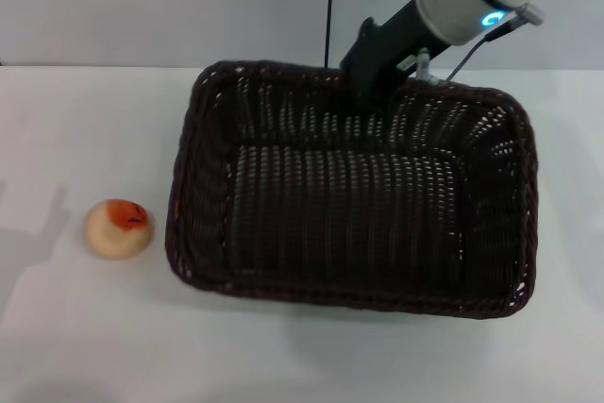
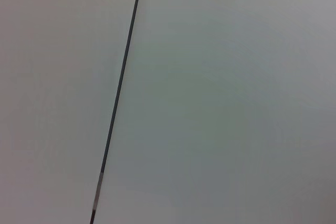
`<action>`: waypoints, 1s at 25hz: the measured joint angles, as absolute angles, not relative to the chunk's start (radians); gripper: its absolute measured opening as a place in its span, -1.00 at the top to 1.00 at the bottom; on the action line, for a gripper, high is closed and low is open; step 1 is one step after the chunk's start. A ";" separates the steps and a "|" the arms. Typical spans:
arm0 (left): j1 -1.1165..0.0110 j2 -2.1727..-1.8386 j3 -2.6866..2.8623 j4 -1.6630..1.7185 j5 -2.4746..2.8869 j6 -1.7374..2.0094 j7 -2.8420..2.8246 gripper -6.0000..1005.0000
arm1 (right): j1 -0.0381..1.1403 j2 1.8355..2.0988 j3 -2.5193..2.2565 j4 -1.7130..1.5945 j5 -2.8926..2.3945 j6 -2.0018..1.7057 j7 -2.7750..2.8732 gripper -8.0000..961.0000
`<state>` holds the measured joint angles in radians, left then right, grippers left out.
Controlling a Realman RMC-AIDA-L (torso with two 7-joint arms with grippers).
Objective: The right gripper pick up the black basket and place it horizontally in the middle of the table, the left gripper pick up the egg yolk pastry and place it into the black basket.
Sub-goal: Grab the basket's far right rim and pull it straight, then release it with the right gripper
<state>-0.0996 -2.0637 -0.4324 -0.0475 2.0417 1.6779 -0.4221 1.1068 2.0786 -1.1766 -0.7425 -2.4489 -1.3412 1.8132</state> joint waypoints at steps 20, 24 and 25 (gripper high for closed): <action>-0.083 -2.063 -0.425 -0.030 2.042 1.685 -0.432 -0.62 | 1.082 2.087 -1.366 -0.762 -2.337 -1.307 1.773 0.45; -0.083 -2.064 -0.424 -0.028 2.042 1.685 -0.433 -0.62 | 1.060 2.087 -1.409 -0.762 -2.337 -1.265 1.792 0.43; -0.083 -2.064 -0.424 -0.028 2.042 1.685 -0.433 -0.62 | 1.053 2.087 -1.414 -0.767 -2.336 -1.260 1.795 0.42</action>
<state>-0.0828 -2.0640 -0.4242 -0.0279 2.0417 1.6849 -0.4332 1.0530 2.0867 -1.4137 -0.7668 -2.3360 -1.2600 1.7948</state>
